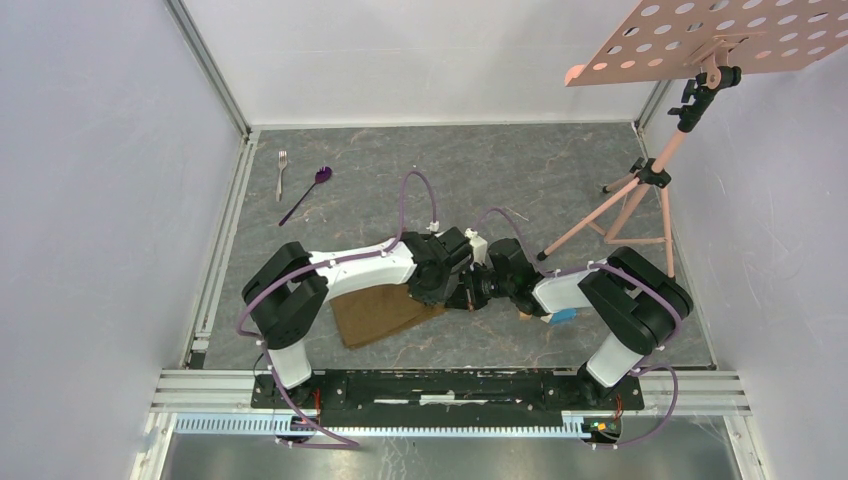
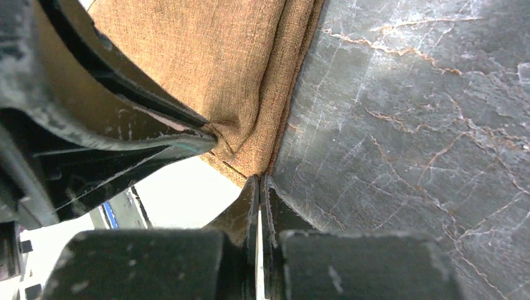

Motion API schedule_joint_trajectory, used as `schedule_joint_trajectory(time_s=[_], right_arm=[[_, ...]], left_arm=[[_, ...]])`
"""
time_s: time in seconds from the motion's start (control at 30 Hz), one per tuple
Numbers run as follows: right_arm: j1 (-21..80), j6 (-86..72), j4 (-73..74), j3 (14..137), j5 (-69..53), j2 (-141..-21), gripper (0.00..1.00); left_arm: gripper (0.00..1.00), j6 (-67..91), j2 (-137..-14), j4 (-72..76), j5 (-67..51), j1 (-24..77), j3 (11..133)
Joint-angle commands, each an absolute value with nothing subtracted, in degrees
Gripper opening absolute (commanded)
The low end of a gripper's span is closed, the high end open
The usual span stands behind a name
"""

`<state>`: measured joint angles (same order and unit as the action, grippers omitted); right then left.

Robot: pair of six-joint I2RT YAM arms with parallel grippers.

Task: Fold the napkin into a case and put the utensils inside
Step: Smooth out the lower triangle-folded napkin at the center of the board.

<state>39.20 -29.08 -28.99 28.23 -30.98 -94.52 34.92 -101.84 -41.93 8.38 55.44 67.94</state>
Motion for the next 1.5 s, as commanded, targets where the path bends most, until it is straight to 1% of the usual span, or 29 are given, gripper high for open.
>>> schedule_joint_trajectory(time_s=[0.0,0.4,0.53,0.57,0.6,0.67,0.7,0.77,0.83,0.9,0.97,1.03,1.17,1.27,1.47], right_arm=[[39.24,-29.04,-30.44,27.87,-31.49,-95.45,0.00],[39.28,-29.82,-31.60,27.33,-31.95,-95.69,0.00],[39.36,-30.05,-31.95,27.16,-31.99,-95.70,0.00],[39.26,-30.15,-32.19,27.12,-32.08,-95.76,0.00],[39.29,-30.44,-32.53,26.96,-32.14,-95.74,0.00],[39.28,-31.13,-33.30,26.49,-32.34,-95.52,0.00],[39.25,-31.60,-33.18,26.31,-32.17,-95.17,0.01],[39.18,-32.24,-31.90,25.98,-31.50,-94.04,0.08],[39.20,-33.47,-31.63,25.05,-31.10,-92.16,0.21],[39.10,-33.92,-29.90,24.62,-30.32,-89.80,0.33],[39.15,-33.97,-27.67,24.39,-29.06,-86.62,0.40],[39.19,-33.87,-25.45,24.72,-28.49,-83.97,0.46],[39.77,-34.66,-21.42,26.85,-27.92,-80.46,0.48],[41.73,-36.09,-20.97,28.73,-27.59,-81.28,0.49],[44.03,-37.21,-22.18,30.88,-26.36,-86.27,0.44]], left_arm=[[0.13,35.40,-101.93,-40.28,6.34,58.74,71.52],[0.13,36.10,-103.33,-39.73,5.19,60.50,72.82],[0.16,36.63,-102.58,-39.13,5.27,61.12,72.94],[0.17,36.76,-102.50,-38.90,5.11,61.24,72.82],[0.21,36.99,-102.19,-38.20,4.62,61.20,72.36],[0.31,37.68,-100.69,-37.14,4.89,61.27,70.90],[0.33,37.93,-99.51,-36.92,5.37,61.19,70.15],[0.39,38.10,-97.01,-37.33,7.00,61.16,69.03],[0.45,38.22,-93.62,-37.69,8.21,61.01,67.71],[0.48,38.77,-88.92,-37.63,9.11,60.89,66.24],[0.54,38.94,-84.50,-37.50,9.79,60.42,64.87],[0.56,39.20,-80.57,-37.90,10.18,59.47,63.85],[0.62,39.50,-73.62,-38.26,8.95,54.59,60.40],[0.69,39.60,-68.86,-36.87,6.20,48.70,56.36],[0.72,38.97,-61.94,-36.00,0.90,39.94,51.43]])
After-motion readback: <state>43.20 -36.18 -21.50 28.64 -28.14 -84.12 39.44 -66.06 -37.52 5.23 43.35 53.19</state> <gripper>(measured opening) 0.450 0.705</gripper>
